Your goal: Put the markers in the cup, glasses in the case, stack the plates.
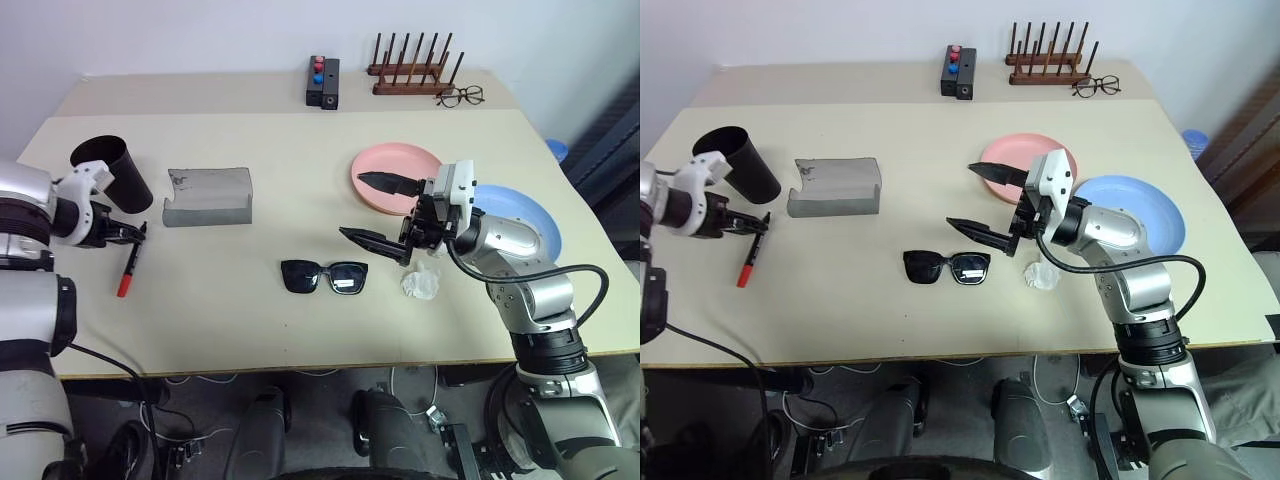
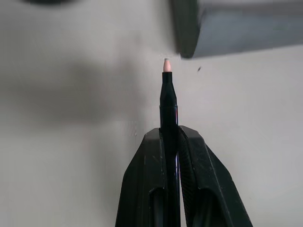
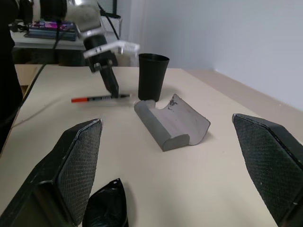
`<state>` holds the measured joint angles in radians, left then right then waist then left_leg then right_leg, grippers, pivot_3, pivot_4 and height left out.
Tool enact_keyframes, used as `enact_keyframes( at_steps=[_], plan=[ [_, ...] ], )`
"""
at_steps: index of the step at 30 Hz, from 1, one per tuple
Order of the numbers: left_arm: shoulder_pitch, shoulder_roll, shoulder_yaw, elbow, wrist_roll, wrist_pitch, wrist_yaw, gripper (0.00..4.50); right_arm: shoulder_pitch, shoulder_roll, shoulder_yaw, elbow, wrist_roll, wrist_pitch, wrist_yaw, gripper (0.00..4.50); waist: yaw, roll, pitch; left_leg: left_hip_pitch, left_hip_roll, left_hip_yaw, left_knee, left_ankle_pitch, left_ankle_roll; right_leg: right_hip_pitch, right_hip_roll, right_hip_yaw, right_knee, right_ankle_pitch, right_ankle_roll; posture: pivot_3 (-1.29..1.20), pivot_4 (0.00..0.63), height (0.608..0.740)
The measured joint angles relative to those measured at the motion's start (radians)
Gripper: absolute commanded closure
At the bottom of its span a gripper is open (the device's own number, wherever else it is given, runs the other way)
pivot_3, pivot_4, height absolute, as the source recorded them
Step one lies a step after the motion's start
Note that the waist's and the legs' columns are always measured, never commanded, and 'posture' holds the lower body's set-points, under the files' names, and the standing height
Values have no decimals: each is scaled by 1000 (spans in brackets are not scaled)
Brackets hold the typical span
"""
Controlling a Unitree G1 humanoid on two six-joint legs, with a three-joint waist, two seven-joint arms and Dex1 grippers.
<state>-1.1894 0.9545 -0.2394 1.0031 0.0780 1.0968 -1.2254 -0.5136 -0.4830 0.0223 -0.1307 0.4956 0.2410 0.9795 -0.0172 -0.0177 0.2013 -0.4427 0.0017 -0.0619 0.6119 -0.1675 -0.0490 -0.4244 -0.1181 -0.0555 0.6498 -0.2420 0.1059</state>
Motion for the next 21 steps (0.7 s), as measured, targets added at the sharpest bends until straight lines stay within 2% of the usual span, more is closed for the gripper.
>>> enact_keyframes(
  at_steps=[5, 11, 16, 21],
  plan=[
    [65, 21, 141, -239, -77, 77, 82, 4470, -16, 26, -9, 18, 5, 0, -13, 0, 2, 0, 0, 0, 0, 0, 0, 0, 0, 0, 0, 0, 0, 0, -1, 0, 150, 740],
    [132, -39, 387, -417, -200, 90, 251, 4470, -45, 43, -30, 39, 26, -2, -23, 0, 0, 0, 0, 0, 0, 0, 1, 0, 0, 0, 0, 0, 1, 2, -2, 0, 150, 740],
    [219, -96, 544, -524, -288, -154, 328, 4470, -63, 66, -49, 63, 37, -3, -56, 0, -1, 0, 0, 1, 0, 0, 1, 0, 0, 0, 0, 0, 2, 2, -3, 0, 150, 740],
    [231, -125, 617, -532, -333, -384, 402, 4470, -90, 81, -78, 97, 52, 8, -81, 0, 1, 0, 0, 1, 0, 0, 1, 0, 0, 0, 0, 0, 1, 2, -3, 0, 150, 740]
  ],
)
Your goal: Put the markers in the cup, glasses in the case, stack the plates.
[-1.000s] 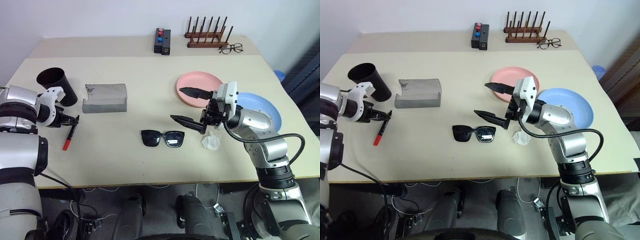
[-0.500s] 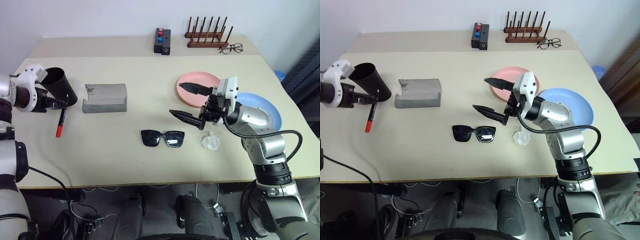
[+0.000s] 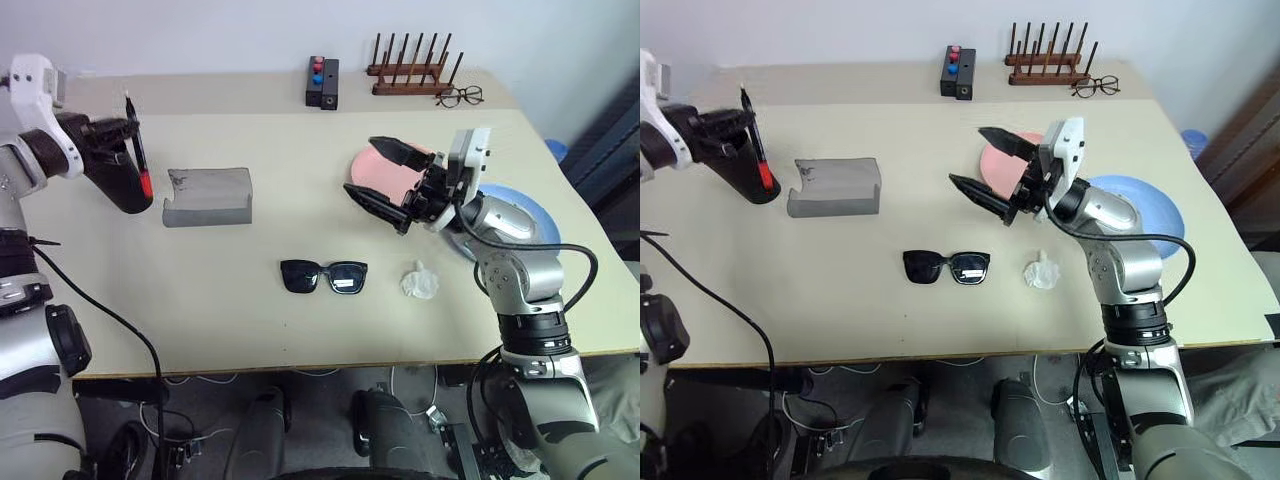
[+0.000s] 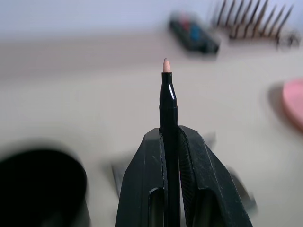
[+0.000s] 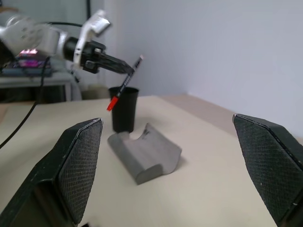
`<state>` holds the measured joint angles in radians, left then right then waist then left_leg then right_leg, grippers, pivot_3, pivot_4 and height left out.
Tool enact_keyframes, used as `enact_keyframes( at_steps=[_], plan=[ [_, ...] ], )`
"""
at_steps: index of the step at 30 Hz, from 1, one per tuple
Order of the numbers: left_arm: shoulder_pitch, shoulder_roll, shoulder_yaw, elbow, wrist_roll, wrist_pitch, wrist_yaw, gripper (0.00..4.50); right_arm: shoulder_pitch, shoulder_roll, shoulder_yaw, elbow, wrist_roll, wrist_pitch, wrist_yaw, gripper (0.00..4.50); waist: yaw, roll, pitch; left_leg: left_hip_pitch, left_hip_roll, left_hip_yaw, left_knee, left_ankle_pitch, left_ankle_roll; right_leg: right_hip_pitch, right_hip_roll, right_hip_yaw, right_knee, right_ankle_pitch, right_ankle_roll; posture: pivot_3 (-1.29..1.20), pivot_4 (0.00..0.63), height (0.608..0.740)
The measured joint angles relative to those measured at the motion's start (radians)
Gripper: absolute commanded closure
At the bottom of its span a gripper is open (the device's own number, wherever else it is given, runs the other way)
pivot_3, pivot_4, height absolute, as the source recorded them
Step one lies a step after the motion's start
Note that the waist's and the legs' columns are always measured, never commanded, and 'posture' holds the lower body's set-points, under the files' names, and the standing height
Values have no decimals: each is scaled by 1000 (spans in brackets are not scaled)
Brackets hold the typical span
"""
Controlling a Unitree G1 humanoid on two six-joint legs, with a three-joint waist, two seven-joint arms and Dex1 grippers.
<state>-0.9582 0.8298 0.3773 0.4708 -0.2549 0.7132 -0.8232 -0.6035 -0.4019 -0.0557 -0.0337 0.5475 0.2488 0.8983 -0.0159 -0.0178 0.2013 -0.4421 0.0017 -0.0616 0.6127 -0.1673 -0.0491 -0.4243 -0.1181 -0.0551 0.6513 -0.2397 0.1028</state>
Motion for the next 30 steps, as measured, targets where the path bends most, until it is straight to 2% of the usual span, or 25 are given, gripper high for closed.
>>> enact_keyframes(
  at_steps=[6, 16, 19, 24, 30],
  plan=[
    [-48, -2, 66, 91, -43, -231, 63, 4470, -8, 16, 1, 43, -53, -53, -35, 0, 1, 0, 0, 0, 0, 0, 0, 0, 0, 0, 0, 0, 0, 0, 1, 0, 150, 740],
    [-72, 59, 110, 468, -52, -706, 67, 4470, -15, 30, 0, 61, -73, -88, -59, 0, 0, 0, 0, 0, 0, 1, 0, 0, 0, 0, 0, 0, 0, 0, 1, 0, 150, 740],
    [-52, 64, 116, 530, -51, -816, 83, 4470, -15, 29, 0, 61, -73, -89, -61, 0, 3, 0, 0, 0, 0, 1, 0, 0, 0, 0, 0, 0, 0, 1, 1, 0, 150, 740],
    [-35, 55, 122, 577, -62, -920, 82, 4470, -14, 27, 0, 61, -73, -73, -64, 0, 3, 0, 0, 0, 0, 1, 0, 0, 0, 0, 0, 0, 0, 1, 1, 0, 150, 740],
    [-16, -3, 136, 602, -108, -948, 61, 4470, -8, 25, 17, 67, -127, -85, -69, 0, 1, -1, 0, 0, 0, 1, 0, 0, 0, 0, 0, 0, 0, 1, 1, 0, 150, 740]
  ],
)
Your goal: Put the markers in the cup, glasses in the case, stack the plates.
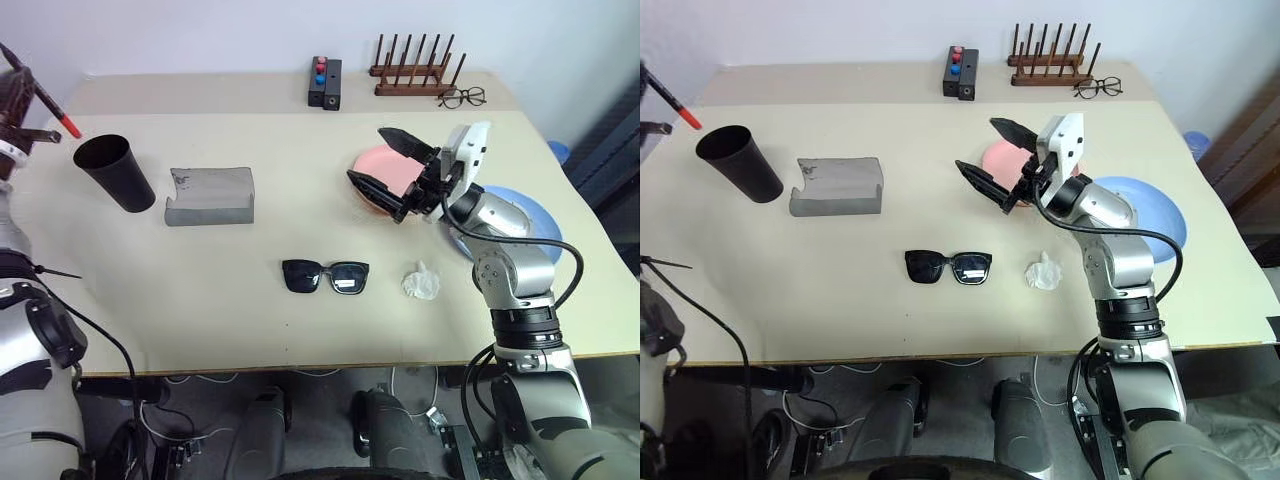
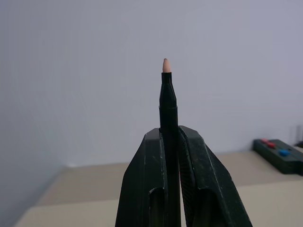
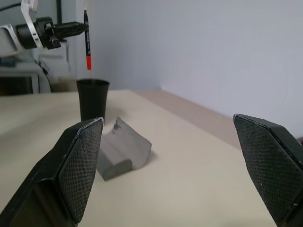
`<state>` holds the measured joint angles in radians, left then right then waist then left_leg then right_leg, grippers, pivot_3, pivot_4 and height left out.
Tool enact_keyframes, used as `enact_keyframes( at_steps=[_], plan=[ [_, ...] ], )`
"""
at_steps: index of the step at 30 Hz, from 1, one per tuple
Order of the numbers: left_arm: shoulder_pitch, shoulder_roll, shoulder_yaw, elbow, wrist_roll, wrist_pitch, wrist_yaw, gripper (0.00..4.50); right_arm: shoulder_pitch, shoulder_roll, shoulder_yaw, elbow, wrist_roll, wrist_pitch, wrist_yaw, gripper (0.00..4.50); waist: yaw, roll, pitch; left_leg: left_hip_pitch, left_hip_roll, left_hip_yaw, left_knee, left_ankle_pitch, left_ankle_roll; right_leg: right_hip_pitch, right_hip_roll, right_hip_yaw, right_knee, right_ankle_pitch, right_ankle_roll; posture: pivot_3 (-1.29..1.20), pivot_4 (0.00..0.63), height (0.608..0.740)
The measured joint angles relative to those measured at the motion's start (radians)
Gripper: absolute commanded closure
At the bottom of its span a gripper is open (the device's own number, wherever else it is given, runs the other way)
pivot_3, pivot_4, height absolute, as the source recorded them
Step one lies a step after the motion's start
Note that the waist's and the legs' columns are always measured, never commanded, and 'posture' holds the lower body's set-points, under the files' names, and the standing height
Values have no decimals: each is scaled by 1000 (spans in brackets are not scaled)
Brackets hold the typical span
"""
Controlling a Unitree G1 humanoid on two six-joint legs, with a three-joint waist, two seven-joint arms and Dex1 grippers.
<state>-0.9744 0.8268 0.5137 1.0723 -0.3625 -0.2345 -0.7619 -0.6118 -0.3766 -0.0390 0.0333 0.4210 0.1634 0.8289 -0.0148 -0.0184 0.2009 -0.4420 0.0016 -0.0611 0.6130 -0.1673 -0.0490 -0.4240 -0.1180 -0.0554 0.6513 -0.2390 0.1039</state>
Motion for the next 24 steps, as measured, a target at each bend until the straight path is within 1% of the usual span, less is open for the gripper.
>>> enact_keyframes(
  at_steps=[6, 14, 24],
  plan=[
    [15, -3, 20, 14, -26, 2, 7, 4470, 8, 0, 0, 0, -7, 0, -1, 0, -3, 0, 0, 0, 0, 0, 0, 0, 0, 0, 0, 0, 0, 0, 0, 0, 150, 740],
    [63, -25, 2, 18, -12, -9, 39, 4470, 8, 0, 0, -1, -13, 2, -8, 0, 2, 0, 0, 0, 0, 0, 0, 0, 0, 0, 0, 0, 0, 0, 0, 0, 150, 740],
    [65, -47, -29, 18, 2, 7, 53, 4470, 8, 0, 0, -11, -13, 3, -10, 0, 0, 0, 0, 0, 0, 0, 0, 0, 0, 0, 0, 0, 0, 0, 0, 0, 150, 740]
  ],
)
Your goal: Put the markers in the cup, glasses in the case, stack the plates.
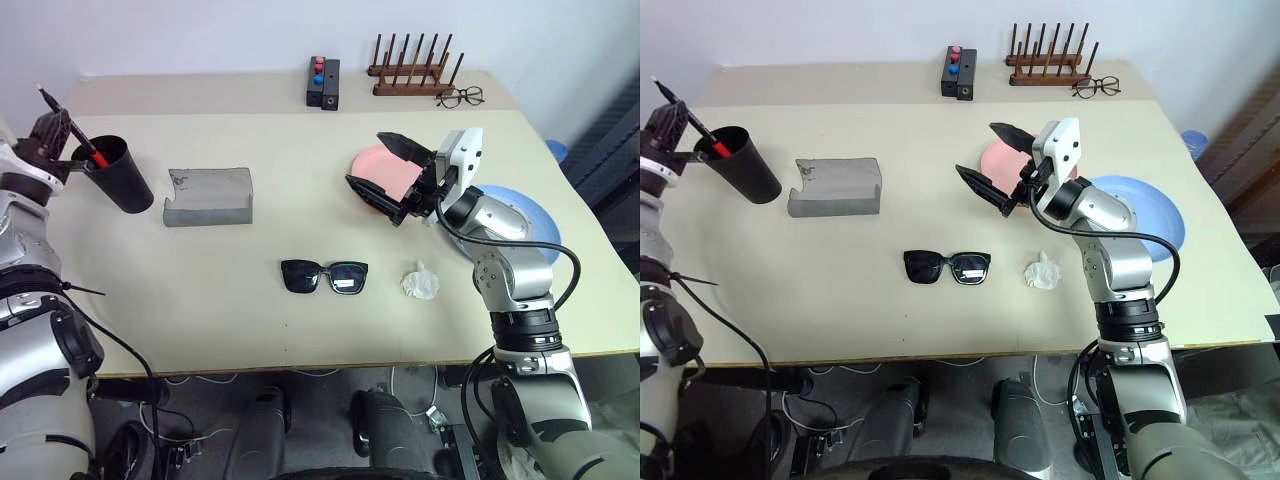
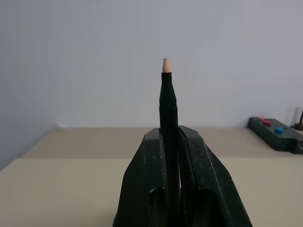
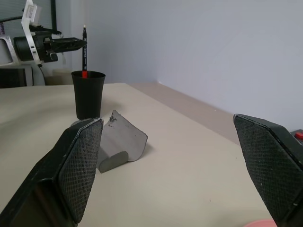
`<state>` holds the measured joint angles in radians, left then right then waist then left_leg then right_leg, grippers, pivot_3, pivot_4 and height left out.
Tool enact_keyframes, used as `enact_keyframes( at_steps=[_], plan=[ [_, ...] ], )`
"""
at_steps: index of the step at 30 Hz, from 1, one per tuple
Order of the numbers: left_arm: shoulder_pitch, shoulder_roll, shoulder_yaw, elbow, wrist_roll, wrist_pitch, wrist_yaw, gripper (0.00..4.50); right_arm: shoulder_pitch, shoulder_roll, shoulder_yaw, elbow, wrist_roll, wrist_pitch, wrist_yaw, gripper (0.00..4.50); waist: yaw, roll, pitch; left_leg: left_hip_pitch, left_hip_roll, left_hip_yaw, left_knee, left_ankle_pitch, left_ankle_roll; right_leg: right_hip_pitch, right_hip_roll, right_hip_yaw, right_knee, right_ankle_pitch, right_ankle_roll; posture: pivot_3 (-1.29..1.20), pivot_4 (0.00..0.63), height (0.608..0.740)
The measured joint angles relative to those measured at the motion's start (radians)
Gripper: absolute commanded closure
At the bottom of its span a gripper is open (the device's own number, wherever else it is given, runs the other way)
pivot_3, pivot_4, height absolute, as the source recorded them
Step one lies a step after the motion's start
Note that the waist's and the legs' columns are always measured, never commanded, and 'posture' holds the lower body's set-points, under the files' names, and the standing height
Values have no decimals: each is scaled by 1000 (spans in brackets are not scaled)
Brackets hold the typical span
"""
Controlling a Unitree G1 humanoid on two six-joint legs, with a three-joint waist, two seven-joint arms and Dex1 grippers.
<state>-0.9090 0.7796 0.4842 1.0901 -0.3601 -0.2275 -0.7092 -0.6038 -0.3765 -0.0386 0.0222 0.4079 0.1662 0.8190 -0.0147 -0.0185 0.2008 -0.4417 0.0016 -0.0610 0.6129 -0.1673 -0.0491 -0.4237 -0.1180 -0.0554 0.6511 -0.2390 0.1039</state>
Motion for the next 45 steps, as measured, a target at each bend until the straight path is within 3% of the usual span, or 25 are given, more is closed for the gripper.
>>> enact_keyframes(
  at_steps=[8, 12, 17, 18, 24, 35, 40, 45],
  plan=[
    [24, -29, -21, 6, 13, -8, 1, 4470, 0, 1, 0, 0, -1, 0, -5, 0, 1, 0, 0, 0, 0, 0, 0, 0, 0, 0, 0, 0, 0, 0, 0, 0, 150, 740],
    [29, -35, -22, 7, 14, -14, -6, 2766, 0, 1, 0, 0, -1, 0, -8, 0, 0, 0, 0, 0, 0, 0, 0, 0, 0, 0, 0, 0, 0, 0, 0, 0, 150, 740],
    [28, -35, -22, 7, 15, -24, -8, 249, 0, 1, 0, -1, -1, 0, -8, 0, 0, 0, 0, 0, 0, 0, 0, 0, 0, 0, 0, 0, 0, 0, 0, 0, 150, 740],
    [28, -35, -22, 7, 15, -24, -8, 55, 0, 1, 0, -1, -1, 0, -7, 0, 0, 0, 0, 0, 0, 0, 0, 0, 0, 0, 0, 0, 0, 0, 0, 0, 150, 740],
    [28, -14, -22, -16, 7, 18, -30, 55, 0, 0, 0, -1, -2, -1, -7, 0, 0, 0, 0, 0, 0, 0, 0, 0, 0, 0, 0, 0, 0, 0, 0, 0, 150, 740],
    [37, 46, -41, -401, -135, 436, -220, 55, 1, 1, 0, 1, -4, -8, -2, 0, -2, 0, 0, 0, 0, 0, 0, 0, 0, 0, 0, 0, -1, 0, 0, 0, 150, 740],
    [95, 48, -174, -528, -120, 536, -356, 55, 1, -4, 2, 5, -9, -11, 22, 0, -2, 0, 0, 0, 0, 0, 0, 0, 0, 0, 0, 0, -1, 0, 0, 0, 150, 740],
    [119, 43, -322, -559, -60, 583, -467, 55, 41, -85, -1, -3, 9, -4, 117, 0, 3, 0, 0, 0, 0, 0, 0, 0, 0, 0, 0, 0, -2, 0, 0, 0, 150, 740]
  ],
)
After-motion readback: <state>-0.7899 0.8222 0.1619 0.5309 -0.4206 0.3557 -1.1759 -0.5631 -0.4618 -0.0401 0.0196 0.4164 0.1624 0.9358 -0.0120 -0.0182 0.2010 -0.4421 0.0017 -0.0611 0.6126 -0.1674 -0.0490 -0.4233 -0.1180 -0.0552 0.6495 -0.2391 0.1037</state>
